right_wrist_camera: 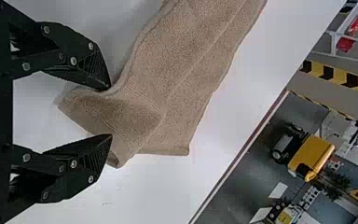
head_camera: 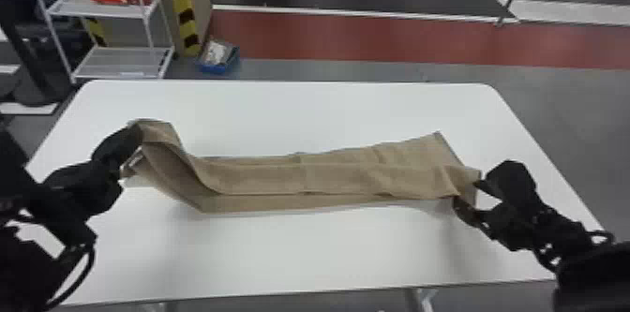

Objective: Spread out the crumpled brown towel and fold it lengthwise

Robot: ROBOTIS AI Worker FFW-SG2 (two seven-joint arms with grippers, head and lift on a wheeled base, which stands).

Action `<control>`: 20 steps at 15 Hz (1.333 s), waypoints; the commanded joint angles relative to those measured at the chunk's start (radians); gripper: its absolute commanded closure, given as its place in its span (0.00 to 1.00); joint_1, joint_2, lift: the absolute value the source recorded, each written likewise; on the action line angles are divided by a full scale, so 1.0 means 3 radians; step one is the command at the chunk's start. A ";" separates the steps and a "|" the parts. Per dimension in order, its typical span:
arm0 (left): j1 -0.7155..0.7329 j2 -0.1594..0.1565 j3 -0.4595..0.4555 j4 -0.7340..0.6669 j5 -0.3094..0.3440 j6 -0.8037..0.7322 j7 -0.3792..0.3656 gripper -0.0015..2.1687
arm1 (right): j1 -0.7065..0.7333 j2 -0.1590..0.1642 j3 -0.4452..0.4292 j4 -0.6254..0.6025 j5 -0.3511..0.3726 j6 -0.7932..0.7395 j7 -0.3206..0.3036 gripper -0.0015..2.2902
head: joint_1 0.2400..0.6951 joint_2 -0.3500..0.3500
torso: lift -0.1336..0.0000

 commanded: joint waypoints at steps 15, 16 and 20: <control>-0.0102 -0.0014 -0.0077 0.0044 -0.0351 0.0072 0.0068 0.57 | -0.0110 -0.0081 -0.0108 0.0191 -0.0093 0.0045 0.0268 0.63 | 1.00 0.36 | 0.10; -0.0122 -0.0014 -0.0102 0.0055 -0.0418 0.0174 0.0063 0.49 | -0.0110 -0.0081 -0.0118 0.0191 -0.0124 0.0045 0.0273 0.63 | 1.00 0.36 | 0.10; -0.0189 0.0006 -0.0235 0.0065 -0.0934 0.0409 0.0078 0.08 | -0.0141 -0.0081 -0.0195 0.0186 -0.0139 0.0056 0.0314 0.63 | 1.00 0.34 | 0.10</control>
